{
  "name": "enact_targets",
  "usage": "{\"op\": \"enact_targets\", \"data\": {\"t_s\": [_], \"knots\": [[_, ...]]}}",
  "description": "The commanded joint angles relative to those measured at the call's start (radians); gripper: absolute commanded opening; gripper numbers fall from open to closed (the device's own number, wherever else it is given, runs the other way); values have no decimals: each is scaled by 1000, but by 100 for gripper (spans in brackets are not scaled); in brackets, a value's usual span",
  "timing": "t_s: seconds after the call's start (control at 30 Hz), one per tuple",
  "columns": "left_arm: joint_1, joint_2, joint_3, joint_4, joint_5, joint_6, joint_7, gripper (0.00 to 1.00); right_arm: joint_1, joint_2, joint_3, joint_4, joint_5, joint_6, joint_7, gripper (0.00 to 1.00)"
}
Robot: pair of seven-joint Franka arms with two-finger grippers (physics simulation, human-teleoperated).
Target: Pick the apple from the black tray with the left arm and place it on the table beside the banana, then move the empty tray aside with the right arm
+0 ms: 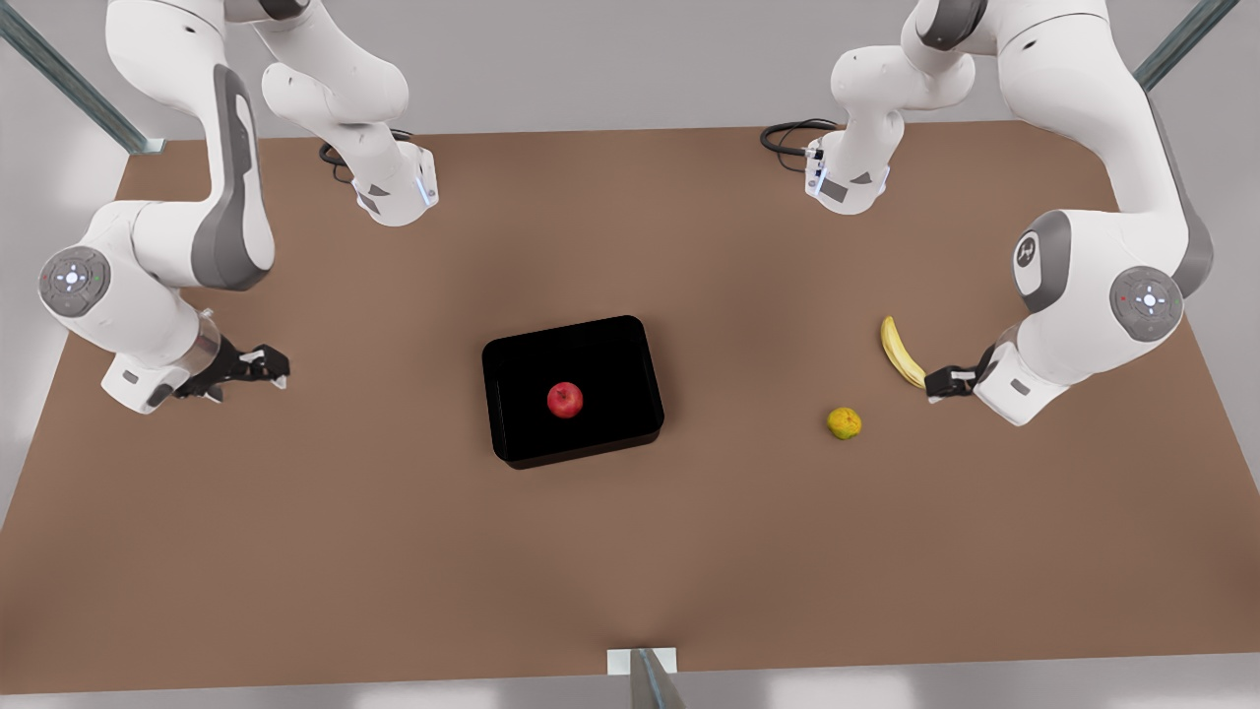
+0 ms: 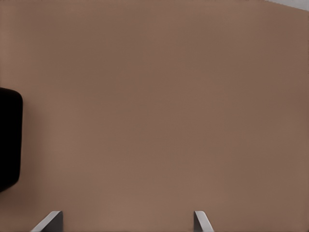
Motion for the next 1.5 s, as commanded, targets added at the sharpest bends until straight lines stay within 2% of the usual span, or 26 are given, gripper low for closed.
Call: {"op": "enact_targets", "data": {"t_s": [0.0, 0.1, 0.2, 0.33, 0.4, 0.47, 0.8, 0.83, 0.9, 1.03, 1.23, 1.47], "knots": [[-8, 0, 0, -4, -3, 22, 59, 100, 3, -1, 0, 3, 0, 40, -107, 100], [-77, 2, -2, -2, -4, 26, 47, 100, 3, -1, 0, 3, 0, 42, -107, 100], [-370, 31, -2, 12, -6, 53, -396, 100, 3, 1, 0, 3, 0, 42, -107, 100], [-570, 163, 0, 19, 48, 179, -770, 100, 3, 1, 0, 3, -1, 42, -107, 100], [-640, 214, 0, 27, 49, 303, -912, 100, 3, 1, 0, 4, -1, 42, -107, 100], [-709, 312, 0, 116, 108, 332, -1025, 100, 3, 1, 0, 3, -1, 42, -107, 100], [-810, 487, 2, 119, 157, 532, -1339, 100, 3, 2, 0, 4, -1, 42, -107, 100], [-820, 523, 3, 148, 180, 575, -1373, 100, 3, 2, 0, 3, -1, 42, -107, 100], [-832, 668, 9, 393, 180, 507, -1344, 100, 3, 2, 0, 3, -1, 40, -107, 100], [-800, 648, 8, 453, 171, 343, -1180, 100, 3, 2, 0, 3, -1, 42, -107, 100], [-849, 668, -14, 476, 180, 358, -1186, 100, 3, 2, 0, 3, -1, 42, -107, 100], [-875, 752, -3, 476, 180, 480, -1182, 100, 3, 4, 0, 3, -1, 42, -107, 100]]}}
